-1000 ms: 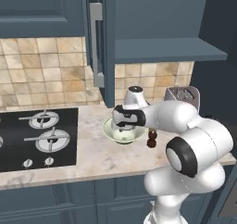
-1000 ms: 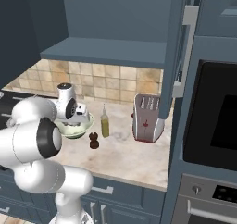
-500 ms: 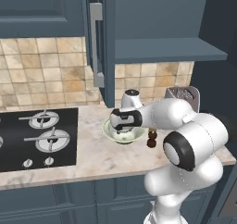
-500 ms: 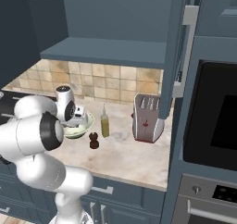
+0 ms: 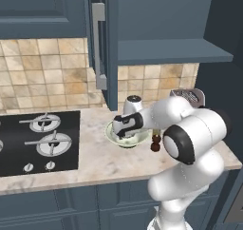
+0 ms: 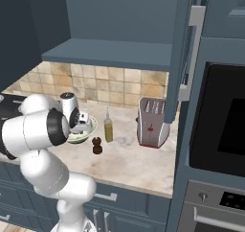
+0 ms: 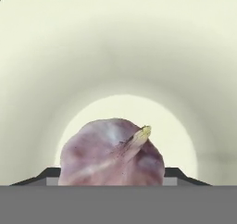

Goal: Retrieve the bottle and the shaker from the cabinet and place them next to the mixing bowl on the counter. Then add garlic from the fridge to the mixing bowl.

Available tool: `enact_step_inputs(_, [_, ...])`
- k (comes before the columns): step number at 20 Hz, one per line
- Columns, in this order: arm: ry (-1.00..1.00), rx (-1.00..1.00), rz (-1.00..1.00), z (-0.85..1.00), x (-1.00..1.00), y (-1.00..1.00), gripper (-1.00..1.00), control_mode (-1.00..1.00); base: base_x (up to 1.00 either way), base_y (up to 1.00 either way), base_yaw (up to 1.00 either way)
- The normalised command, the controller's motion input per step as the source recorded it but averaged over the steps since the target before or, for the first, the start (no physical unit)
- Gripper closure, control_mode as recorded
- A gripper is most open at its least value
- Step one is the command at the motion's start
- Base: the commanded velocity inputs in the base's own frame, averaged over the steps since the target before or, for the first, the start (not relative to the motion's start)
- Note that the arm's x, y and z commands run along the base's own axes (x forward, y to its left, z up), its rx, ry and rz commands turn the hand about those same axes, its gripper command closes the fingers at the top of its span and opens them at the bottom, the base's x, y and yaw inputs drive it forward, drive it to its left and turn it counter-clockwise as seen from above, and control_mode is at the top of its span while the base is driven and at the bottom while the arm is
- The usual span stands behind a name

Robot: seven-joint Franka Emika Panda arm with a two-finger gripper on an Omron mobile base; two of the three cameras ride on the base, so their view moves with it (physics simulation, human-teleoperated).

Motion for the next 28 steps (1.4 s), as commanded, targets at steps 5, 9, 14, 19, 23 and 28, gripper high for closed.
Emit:
enact_step_inputs(5, [0.0, 0.0, 0.0, -0.01, 0.3, 0.0, 1.0, -1.0, 0.0, 0.0, 0.0])
enact_step_inputs(9, [0.0, 0.0, 0.0, 0.0, 0.22, 0.0, 1.0, -1.0, 0.0, 0.0, 0.0])
enact_step_inputs(14, [0.0, 0.0, 0.0, -0.16, 0.02, 0.0, 1.0, -1.0, 0.0, 0.0, 0.0])
enact_step_inputs(19, [0.0, 0.0, 0.0, -0.02, 0.0, 0.0, 1.0, -1.0, 0.0, 0.0, 0.0])
enact_step_inputs(23, [0.0, 0.0, 0.0, 0.0, 0.0, 0.0, -1.0, -1.0, 0.0, 0.0, 0.0])
enact_step_inputs(28, [0.0, 0.0, 0.0, 0.01, 0.0, 0.0, -1.0, -1.0, 0.0, 0.0, 0.0])
